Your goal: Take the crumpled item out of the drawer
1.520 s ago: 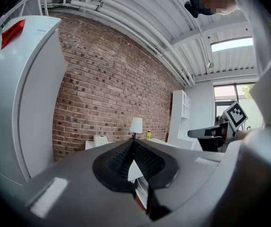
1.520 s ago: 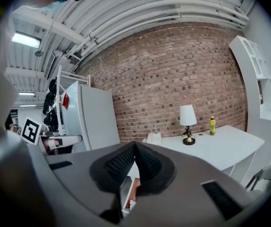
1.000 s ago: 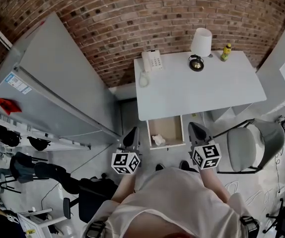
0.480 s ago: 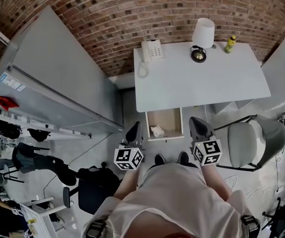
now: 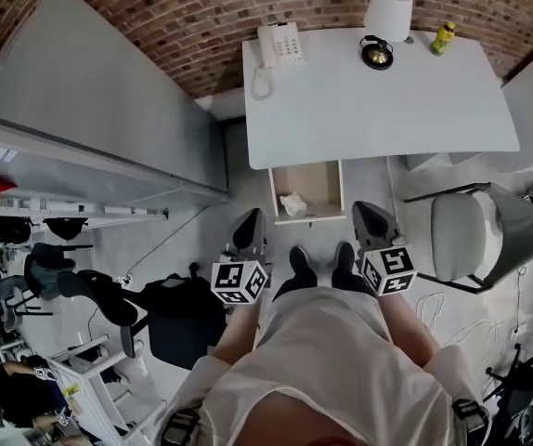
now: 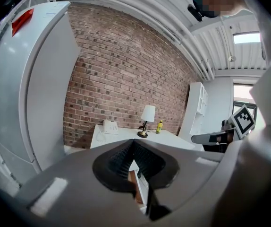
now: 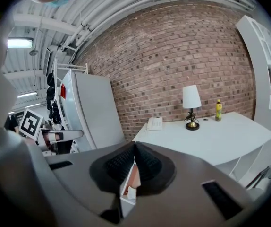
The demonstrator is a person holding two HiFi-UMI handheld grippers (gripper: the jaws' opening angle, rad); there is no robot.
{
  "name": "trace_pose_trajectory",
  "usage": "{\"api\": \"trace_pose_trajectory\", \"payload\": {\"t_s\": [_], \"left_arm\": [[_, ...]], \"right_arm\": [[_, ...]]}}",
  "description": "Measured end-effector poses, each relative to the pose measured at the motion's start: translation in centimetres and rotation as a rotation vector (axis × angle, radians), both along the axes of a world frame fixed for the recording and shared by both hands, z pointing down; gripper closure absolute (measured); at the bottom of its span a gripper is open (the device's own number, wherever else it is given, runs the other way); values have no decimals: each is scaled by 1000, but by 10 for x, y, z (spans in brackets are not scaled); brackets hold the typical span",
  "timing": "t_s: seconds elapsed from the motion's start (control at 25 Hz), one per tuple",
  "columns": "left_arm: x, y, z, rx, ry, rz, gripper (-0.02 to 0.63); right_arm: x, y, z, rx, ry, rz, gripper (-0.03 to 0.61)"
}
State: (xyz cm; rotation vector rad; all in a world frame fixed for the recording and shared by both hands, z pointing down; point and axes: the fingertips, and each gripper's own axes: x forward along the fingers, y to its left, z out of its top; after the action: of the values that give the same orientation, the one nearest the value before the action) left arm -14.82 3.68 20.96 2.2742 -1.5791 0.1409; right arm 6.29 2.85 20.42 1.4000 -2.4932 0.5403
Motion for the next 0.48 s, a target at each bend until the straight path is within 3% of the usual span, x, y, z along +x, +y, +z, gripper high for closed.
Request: {"api": "trace_pose_trajectory", "payload": {"t_s": [0.48], "left_arm": [[13,7,83,-160,11,28,604]], "right_arm": [[-7,-5,73,-123,38,-47,571]]}}
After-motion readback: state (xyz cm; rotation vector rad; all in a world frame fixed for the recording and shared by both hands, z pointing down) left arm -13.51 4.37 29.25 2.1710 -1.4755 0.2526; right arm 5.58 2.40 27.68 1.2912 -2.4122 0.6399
